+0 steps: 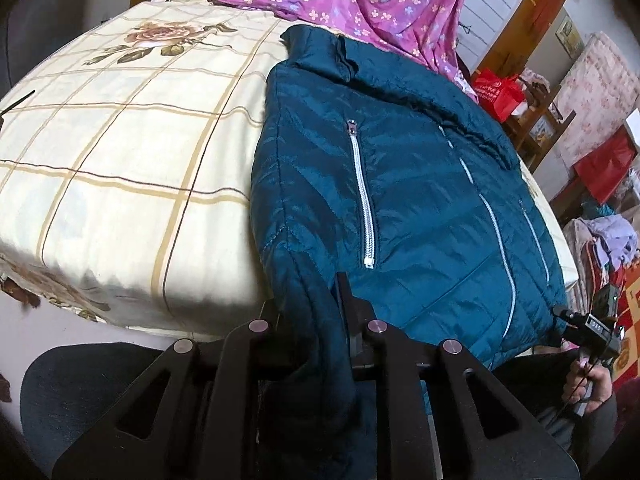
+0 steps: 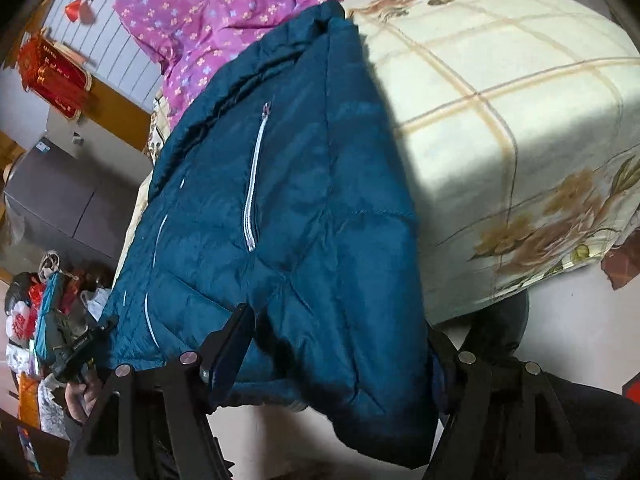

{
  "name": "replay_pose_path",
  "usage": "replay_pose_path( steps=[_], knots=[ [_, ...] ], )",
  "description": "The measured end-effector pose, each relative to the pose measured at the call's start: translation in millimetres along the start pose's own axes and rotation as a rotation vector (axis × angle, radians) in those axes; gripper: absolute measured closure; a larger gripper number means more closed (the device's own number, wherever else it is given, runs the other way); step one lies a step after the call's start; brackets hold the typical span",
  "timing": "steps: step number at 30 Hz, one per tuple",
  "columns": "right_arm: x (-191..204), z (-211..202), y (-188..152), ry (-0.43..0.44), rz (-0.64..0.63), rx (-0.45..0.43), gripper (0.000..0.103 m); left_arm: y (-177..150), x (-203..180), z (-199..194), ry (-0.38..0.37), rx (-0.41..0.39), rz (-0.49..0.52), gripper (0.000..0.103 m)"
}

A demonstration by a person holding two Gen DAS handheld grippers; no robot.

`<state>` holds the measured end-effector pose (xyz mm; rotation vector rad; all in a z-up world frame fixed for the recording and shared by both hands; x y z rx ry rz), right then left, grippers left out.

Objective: Fold large clothes

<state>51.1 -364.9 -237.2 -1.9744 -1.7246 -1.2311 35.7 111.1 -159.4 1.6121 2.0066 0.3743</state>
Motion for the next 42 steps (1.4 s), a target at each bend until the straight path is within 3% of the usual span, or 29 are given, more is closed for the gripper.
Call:
replay_pose_path(
  steps=[4, 8, 11, 15, 21, 31, 42],
  knots=[
    [10, -6, -1, 0.088, -0.013, -0.036, 0.035, -2, 0, 3, 0.006, 0.01, 0.008, 0.089],
    [25, -9, -6, 0.12, -0.074, -0.028, 0.06, -5, 0, 6, 0.005, 0.032, 0.013, 0.088],
    [34, -7, -10, 0.121, -0.106, -0.013, 0.069, -4, 1, 4, -0.002, 0.017, 0.012, 0.089],
    [56, -29, -9, 0.215, -0.165, -0.075, 0.079, 1, -2, -8, -0.022, -0.037, 0.015, 0.095],
    [72, -67, -9, 0.296, -0.17, -0.175, 0.083, 10, 4, -35, -0.08, -0.107, -0.042, 0.095],
    [111, -119, -12, 0.295, -0.297, -0.286, 0.084, 32, 17, -94, -0.215, -0.227, -0.155, 0.095],
    [125, -178, -2, 0.27, -0.346, -0.418, 0.084, 36, 5, -146, -0.26, -0.344, -0.128, 0.095]
  ],
)
Point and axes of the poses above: each gripper's, at about its wrist camera, not at the fingertips, and z roughly the way its jaws point, x to its left, y to its top, the point moved 7 cm from there along z, roughly the way its jaws point, and after that the axes turned 7 degrees about y, right-handed, at the moved point
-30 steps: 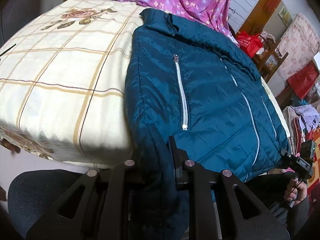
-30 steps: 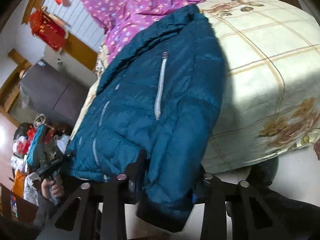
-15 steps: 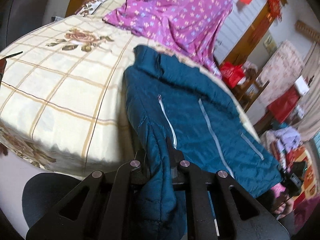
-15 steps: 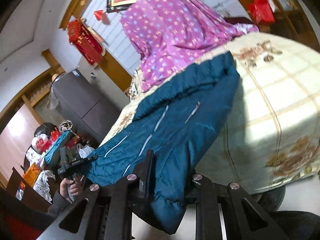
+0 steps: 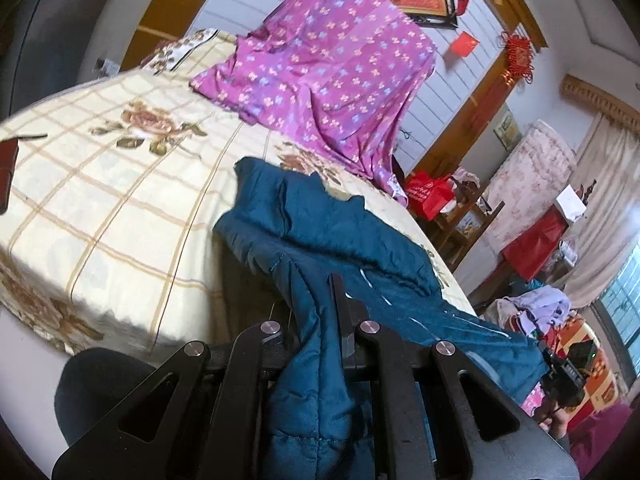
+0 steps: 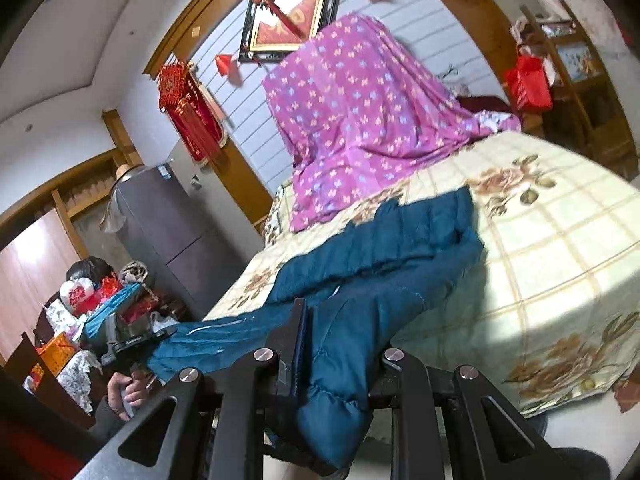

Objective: Fold large clothes

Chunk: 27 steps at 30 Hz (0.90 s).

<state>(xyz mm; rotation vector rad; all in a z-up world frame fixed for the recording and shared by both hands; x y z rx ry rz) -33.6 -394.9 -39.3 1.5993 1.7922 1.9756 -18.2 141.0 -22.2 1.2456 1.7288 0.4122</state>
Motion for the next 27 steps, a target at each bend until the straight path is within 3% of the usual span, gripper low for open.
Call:
replay_pose_path(
  steps=[9, 17, 27],
  knots=[
    [-2, 10, 11, -0.099, -0.028, -0.012, 0.084, 2, -5, 11, 0.117, -0.028, 0.074, 0.095],
    [1, 13, 25, -0.122, -0.055, -0.082, 0.084, 14, -9, 17, 0.164, -0.094, 0.12, 0.095],
    [-16, 28, 39, -0.169, -0.028, -0.078, 0.084, 44, -29, 40, 0.188, -0.155, 0.166, 0.095]
  ],
)
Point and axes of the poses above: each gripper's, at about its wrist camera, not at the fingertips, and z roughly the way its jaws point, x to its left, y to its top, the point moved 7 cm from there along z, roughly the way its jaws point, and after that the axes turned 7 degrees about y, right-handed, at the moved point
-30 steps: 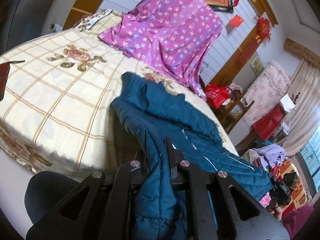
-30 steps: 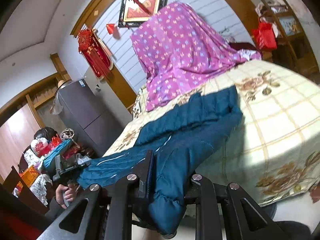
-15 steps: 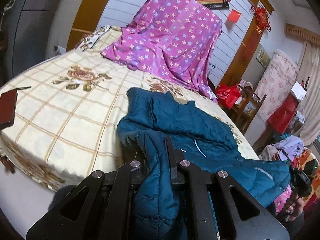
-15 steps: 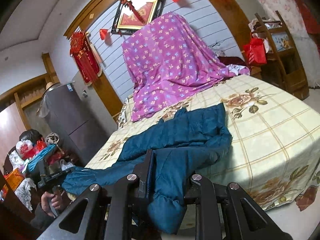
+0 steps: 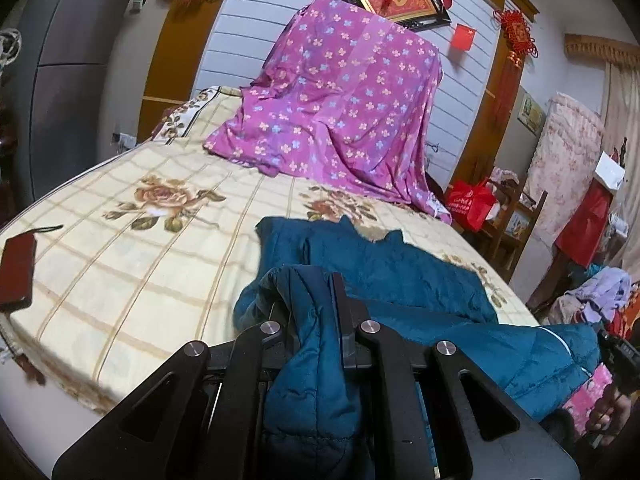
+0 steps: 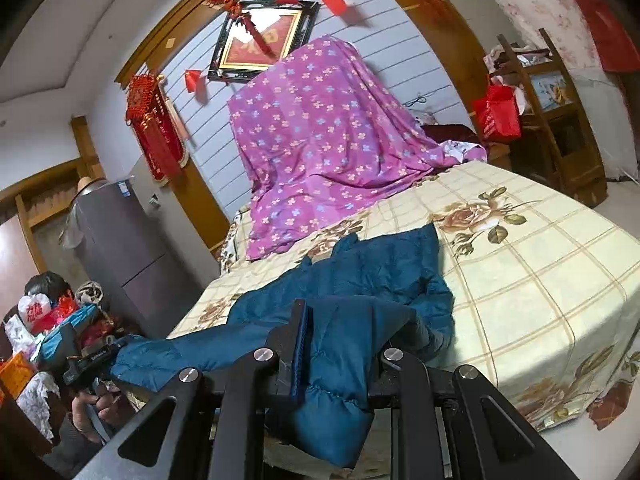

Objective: Fold large clothes

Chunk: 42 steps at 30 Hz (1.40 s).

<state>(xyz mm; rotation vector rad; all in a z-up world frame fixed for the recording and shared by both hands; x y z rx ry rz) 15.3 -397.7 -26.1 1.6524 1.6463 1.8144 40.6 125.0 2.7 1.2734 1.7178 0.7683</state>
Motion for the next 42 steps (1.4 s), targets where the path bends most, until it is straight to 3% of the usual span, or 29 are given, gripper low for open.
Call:
replay_pose_path(
  steps=[11, 18, 23, 31, 36, 42],
  knots=[
    [-6, 63, 50, -0.171, -0.116, -0.028, 0.084, 52, -11, 59, 0.033, -0.006, -0.029, 0.095],
    [0, 91, 110, -0.179, -0.156, -0.118, 0.085, 104, -26, 72, 0.034, -0.096, -0.014, 0.095],
    [-9, 140, 144, -0.188, -0.182, -0.135, 0.084, 130, -31, 133, 0.1, -0.098, 0.01, 0.095],
    [-58, 236, 157, -0.266, -0.156, -0.145, 0.084, 132, -37, 242, 0.228, -0.062, 0.025, 0.095],
    [-96, 287, 149, -0.267, -0.077, -0.142, 0.084, 111, -28, 302, 0.285, -0.01, -0.042, 0.095],
    [-144, 338, 134, -0.27, 0.03, -0.056, 0.084, 77, -14, 362, 0.325, 0.084, -0.063, 0.093]
  ],
)
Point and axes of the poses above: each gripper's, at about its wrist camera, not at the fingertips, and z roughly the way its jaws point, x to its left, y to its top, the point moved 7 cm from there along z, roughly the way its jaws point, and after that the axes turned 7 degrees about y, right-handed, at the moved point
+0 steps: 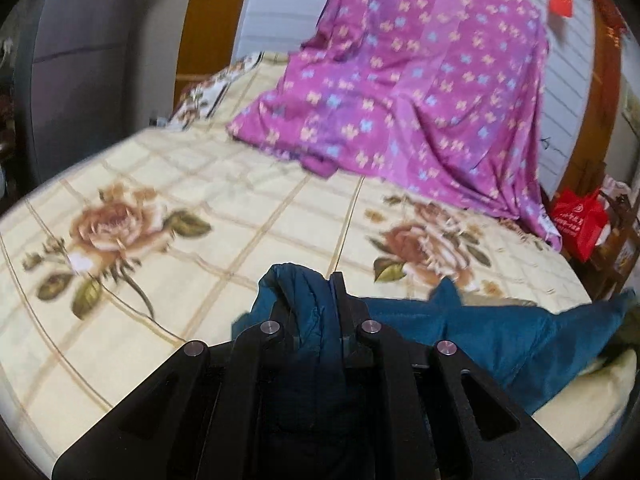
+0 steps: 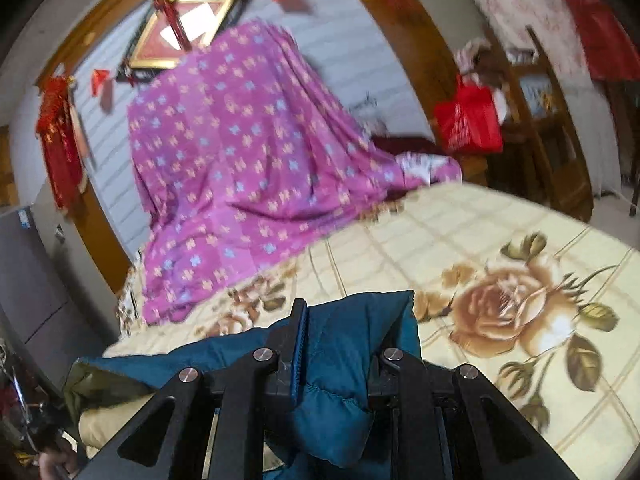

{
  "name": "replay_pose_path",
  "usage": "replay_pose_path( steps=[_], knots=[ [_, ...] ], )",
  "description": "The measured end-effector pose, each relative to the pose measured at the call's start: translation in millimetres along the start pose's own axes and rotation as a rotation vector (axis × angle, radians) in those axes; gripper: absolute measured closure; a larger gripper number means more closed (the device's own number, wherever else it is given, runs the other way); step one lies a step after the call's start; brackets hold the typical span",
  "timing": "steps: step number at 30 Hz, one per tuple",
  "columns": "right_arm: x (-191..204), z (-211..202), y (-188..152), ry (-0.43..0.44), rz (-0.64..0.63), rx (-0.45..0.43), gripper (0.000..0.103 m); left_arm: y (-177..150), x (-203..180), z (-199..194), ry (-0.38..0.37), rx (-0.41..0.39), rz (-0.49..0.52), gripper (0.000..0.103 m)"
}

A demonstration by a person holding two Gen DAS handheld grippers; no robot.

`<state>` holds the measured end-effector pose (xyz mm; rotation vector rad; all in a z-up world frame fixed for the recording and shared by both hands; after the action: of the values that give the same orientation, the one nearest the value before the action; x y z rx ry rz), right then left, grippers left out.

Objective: Fold large clothes

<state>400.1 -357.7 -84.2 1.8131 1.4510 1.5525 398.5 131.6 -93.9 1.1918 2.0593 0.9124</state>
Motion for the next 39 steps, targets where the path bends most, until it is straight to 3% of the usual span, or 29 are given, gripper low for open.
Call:
replay_pose_path(
  steps=[4, 10, 12, 14, 16, 18, 22, 23, 27, 33, 39],
  knots=[
    [-17, 34, -19, -0.02, 0.031, 0.097, 0.084, -15, -1, 24, 0.002, 0.103, -0.008, 0.091],
    [-31, 49, -33, -0.041, 0.077, 0.157, 0.082, -22, 0, 39, -0.068, 0.215, -0.044, 0.08],
    [-31, 48, -34, -0.051, 0.074, 0.164, 0.075, -22, 0, 41, -0.132, 0.255, -0.064, 0.067],
    [-28, 44, -35, -0.031, 0.081, 0.164, 0.06, -20, 0, 39, -0.203, 0.273, -0.096, 0.046],
    [-27, 42, -35, -0.008, 0.109, 0.171, 0.052, -18, 2, 38, -0.257, 0.293, -0.145, 0.036],
    [-29, 38, -34, 0.018, 0.148, 0.163, 0.037, -13, 5, 34, -0.289, 0.303, -0.187, 0.036],
    [-28, 17, -22, 0.065, 0.199, 0.096, 0.035, 6, 17, 18, -0.333, 0.256, -0.257, 0.033],
    [-26, 11, -18, 0.069, 0.195, 0.076, 0.034, 13, 23, 11, -0.337, 0.23, -0.277, 0.027],
    [-17, -8, -8, 0.07, 0.159, 0.031, 0.034, 30, 42, -17, -0.287, 0.093, -0.328, 0.022],
    [17, -17, -17, 0.009, -0.011, 0.089, 0.034, 32, 8, -53, -0.227, -0.057, -0.118, 0.022],
    [33, -2, -42, -0.053, -0.155, 0.18, 0.034, 11, -31, -43, -0.214, 0.0, 0.025, 0.022]
  ],
)
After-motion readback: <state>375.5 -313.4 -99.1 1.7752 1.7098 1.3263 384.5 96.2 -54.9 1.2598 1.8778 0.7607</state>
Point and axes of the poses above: each gripper's, at about its wrist camera, not at the fingertips, and z roughly the way its jaws point, x to its left, y to its top, the point moved 7 cm from there along z, roughly the way its jaws point, and after that the axes turned 7 degrees about y, right-handed, at the moved point
